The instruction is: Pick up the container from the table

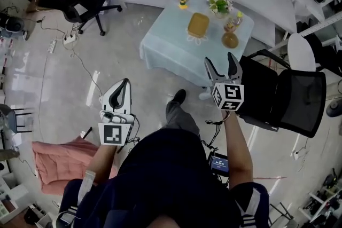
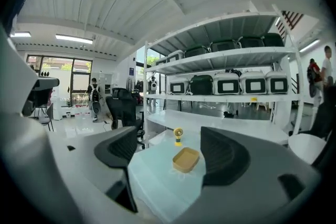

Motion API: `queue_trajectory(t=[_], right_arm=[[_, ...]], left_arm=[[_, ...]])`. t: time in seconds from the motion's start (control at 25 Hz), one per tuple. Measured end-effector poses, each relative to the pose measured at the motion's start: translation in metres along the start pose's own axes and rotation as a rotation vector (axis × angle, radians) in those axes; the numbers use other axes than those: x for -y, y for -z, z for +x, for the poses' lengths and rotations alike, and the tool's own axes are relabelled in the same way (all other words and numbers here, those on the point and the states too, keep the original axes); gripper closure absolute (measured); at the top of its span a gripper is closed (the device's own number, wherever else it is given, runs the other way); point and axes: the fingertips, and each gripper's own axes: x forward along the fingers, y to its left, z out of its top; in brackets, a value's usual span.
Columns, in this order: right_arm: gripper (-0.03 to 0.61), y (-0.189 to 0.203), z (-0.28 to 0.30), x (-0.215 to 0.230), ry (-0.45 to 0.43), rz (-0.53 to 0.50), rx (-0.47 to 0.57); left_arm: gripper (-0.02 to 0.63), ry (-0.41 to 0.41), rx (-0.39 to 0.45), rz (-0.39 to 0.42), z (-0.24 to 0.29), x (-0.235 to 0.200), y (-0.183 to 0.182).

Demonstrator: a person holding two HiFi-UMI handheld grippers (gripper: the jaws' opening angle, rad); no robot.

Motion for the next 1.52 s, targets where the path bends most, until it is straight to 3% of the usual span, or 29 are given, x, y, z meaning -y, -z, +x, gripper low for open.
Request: queue_trajectory(t=[0.28,0.56,1.04,1.52], right_arm=[[0.199,0.037,0.101,0.045,0.019,0.053,-0.157],[0.199,0.071,0.168,0.074,0.059,0.097,-0.263],[0.217,0.148,0.243,0.106,0.146,0.219,-0.444],[0.227,0.196,0.298,0.128,0.176,0.279,-0.565]], left_arm=[[0.609,0.018,-0.021,0.004,0.095,-0.026,-0.001],[0.609,0.043,-0.072,0.008,0.155,-0.047,0.012],[0.609,0.197,-0.103,0.019,0.251,-0.073,0.035],[0.609,0.224,-0.178,0.022,0.296,-0.099,0.06]])
